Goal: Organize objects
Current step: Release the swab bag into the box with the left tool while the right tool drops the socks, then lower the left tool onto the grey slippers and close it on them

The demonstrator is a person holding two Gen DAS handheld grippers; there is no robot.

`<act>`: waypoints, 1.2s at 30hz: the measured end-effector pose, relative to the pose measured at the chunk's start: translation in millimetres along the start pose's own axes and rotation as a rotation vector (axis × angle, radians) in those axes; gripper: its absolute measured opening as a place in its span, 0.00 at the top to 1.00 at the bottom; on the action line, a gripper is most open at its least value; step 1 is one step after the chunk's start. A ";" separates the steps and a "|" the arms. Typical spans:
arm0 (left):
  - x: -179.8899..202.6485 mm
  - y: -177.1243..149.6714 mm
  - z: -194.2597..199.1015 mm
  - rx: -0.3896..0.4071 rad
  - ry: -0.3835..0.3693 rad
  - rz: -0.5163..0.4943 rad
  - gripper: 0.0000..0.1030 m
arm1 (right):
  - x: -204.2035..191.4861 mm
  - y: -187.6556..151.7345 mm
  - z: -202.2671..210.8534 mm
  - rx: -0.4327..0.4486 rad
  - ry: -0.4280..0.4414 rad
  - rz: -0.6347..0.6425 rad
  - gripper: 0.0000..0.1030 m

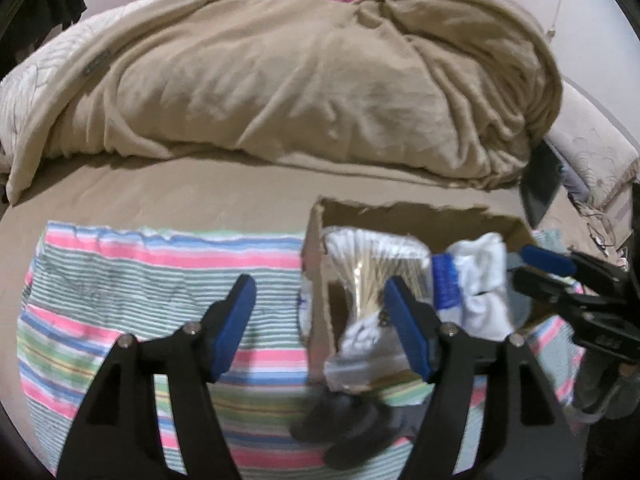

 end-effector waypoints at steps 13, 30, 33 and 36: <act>-17.0 -18.9 -7.1 -0.010 0.010 0.041 0.19 | 5.7 -9.4 2.5 -0.015 -0.011 -0.003 0.50; 30.3 -34.5 63.5 0.048 -0.002 -0.015 0.19 | -1.6 -20.9 54.6 0.038 -0.036 -0.004 0.39; 40.8 -41.7 71.8 0.049 0.004 -0.039 0.19 | -5.5 -24.9 65.4 0.053 -0.042 0.009 0.34; 49.9 -48.4 77.8 0.054 -0.006 -0.045 0.19 | -8.3 -29.1 75.9 0.063 -0.041 0.011 0.34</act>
Point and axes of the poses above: each gripper's, at about its wrist camera, not at the fingertips, and z roughly against the way its jaws point, x to its right, y to its top, the point moved 8 cm from there along -z, roughly the way its jaws point, and after that the axes turned 8 degrees about -z, right-handed, at the moved point
